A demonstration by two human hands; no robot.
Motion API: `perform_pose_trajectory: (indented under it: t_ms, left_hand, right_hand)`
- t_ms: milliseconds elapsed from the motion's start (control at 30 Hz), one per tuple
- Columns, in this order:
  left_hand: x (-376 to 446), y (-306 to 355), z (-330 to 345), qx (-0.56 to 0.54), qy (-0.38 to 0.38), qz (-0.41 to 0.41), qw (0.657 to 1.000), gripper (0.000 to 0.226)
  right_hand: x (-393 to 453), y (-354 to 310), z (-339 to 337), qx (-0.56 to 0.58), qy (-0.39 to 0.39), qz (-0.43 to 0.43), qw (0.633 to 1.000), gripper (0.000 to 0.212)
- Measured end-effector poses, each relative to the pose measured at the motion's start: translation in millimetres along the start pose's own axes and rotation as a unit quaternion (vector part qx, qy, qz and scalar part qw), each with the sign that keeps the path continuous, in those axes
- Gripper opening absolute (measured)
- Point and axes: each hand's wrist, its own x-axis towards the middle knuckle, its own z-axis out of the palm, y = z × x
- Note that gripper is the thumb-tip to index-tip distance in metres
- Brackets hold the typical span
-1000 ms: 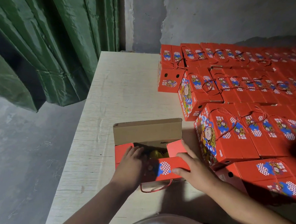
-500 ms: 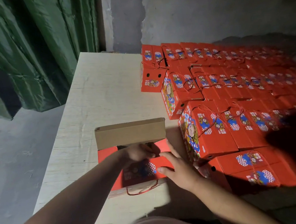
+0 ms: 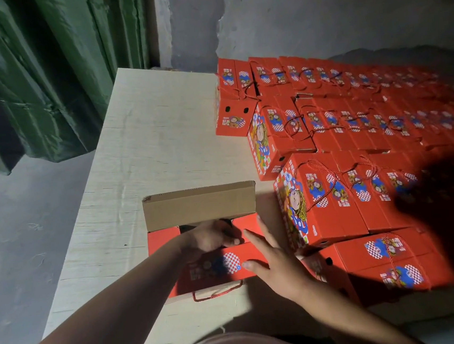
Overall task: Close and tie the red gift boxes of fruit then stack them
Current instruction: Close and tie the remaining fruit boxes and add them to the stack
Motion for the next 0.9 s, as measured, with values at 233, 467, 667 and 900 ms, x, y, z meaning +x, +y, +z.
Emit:
perform_pose_trajectory:
  t_ms: [233, 467, 667, 900]
  left_hand:
    - [2.1, -2.7, 0.7, -0.023, -0.013, 0.012, 1.000, 0.024]
    - [12.6, 0.2, 1.1, 0.091, -0.002, 0.046, 0.995, 0.018]
    - [10.6, 2.3, 6.0, 0.079, 0.032, 0.039, 0.996, 0.012]
    - [2.3, 2.9, 10.0, 0.049, 0.056, 0.029, 0.997, 0.013]
  right_hand:
    - [-0.4, 3.5, 3.9, -0.007, 0.006, -0.009, 1.000, 0.078]
    - [1.6, 5.9, 7.0, -0.015, 0.017, -0.014, 1.000, 0.078]
    - [1.4, 5.8, 6.6, -0.006, 0.031, -0.024, 0.999, 0.063]
    - [0.6, 3.5, 4.8, -0.004, 0.045, -0.037, 0.998, 0.041]
